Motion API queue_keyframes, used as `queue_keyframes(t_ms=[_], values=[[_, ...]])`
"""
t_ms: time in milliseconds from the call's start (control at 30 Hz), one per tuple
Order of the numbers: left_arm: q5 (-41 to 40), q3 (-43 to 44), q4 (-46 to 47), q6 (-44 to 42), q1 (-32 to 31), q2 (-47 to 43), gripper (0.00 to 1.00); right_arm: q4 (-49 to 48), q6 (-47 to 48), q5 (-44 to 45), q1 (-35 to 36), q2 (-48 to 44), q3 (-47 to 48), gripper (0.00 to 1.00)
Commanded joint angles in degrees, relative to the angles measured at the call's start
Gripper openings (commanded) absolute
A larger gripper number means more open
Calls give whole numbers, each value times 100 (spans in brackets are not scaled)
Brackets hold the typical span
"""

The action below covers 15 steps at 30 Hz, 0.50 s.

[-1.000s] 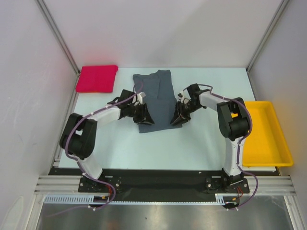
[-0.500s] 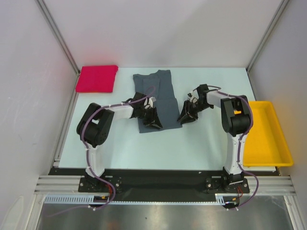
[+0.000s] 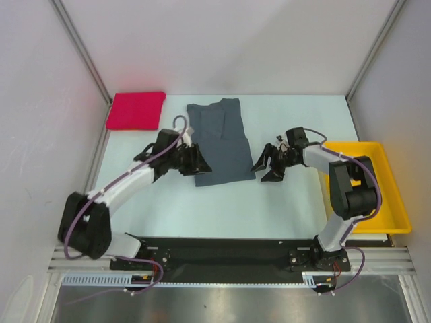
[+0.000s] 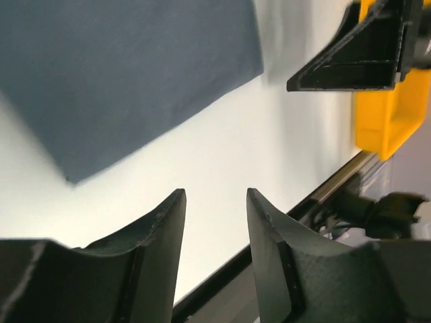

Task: Fold and stack the t-shirts
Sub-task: Fold the tshirt

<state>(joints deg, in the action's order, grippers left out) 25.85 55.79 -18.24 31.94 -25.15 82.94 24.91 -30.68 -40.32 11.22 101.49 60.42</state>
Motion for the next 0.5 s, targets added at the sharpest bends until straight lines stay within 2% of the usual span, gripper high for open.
queue_keyframes(t_ms=[0, 67, 200, 233, 333, 467], values=[[-352, -1182, 608, 1285, 413, -734, 47, -2055, -1773, 138, -33, -446, -757, 70], [-273, -1831, 1233, 2022, 660, -988, 50, -2428, -2264, 121, -24, -464, -979, 67], [-597, -2370, 2017, 2570, 616, -1156, 58, -2859, -2486, 348, 3, -464, -1269, 61], [-781, -2449, 2122, 2676, 581, -1166, 58, -2921, -2531, 410, 3, -464, -1383, 56], [-1116, -2827, 2552, 3141, 572, -1087, 58, -3202, -2759, 498, 20, -429, -1585, 53], [-1634, -3178, 2624, 3721, 555, -1034, 53, -3326, -2926, 595, 99, -350, -1674, 53]])
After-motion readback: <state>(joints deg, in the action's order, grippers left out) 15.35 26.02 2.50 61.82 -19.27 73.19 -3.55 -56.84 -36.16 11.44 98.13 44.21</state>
